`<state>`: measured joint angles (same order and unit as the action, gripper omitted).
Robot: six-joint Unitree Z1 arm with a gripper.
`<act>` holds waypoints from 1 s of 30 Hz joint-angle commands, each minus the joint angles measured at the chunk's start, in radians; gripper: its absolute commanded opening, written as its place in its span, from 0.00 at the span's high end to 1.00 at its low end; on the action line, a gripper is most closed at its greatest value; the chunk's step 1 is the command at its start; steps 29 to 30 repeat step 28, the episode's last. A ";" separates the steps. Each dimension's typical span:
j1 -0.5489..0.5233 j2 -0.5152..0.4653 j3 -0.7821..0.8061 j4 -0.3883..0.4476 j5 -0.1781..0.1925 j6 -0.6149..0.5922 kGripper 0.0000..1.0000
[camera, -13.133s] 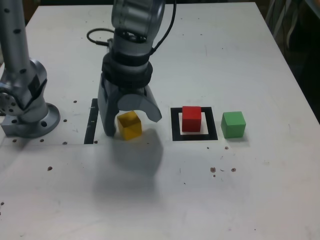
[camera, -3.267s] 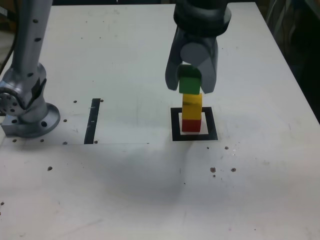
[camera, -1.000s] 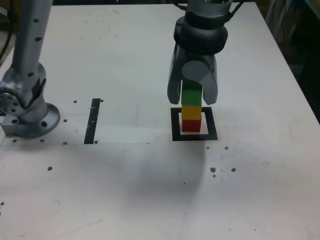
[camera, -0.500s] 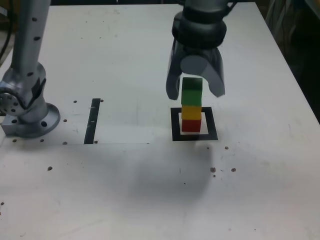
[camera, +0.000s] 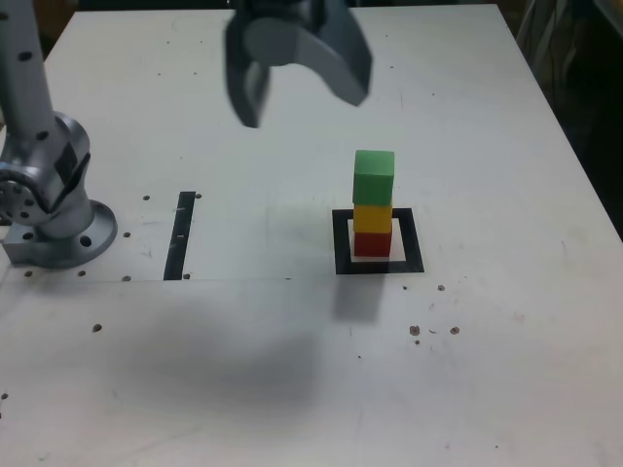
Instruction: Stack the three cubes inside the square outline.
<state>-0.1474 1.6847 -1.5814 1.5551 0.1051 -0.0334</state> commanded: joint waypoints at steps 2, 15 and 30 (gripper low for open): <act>0.002 -0.046 0.087 -0.010 -0.005 -0.008 0.01; 0.002 -0.157 0.672 -0.376 -0.054 -0.042 0.01; 0.002 -0.242 0.848 -0.394 -0.034 -0.034 0.01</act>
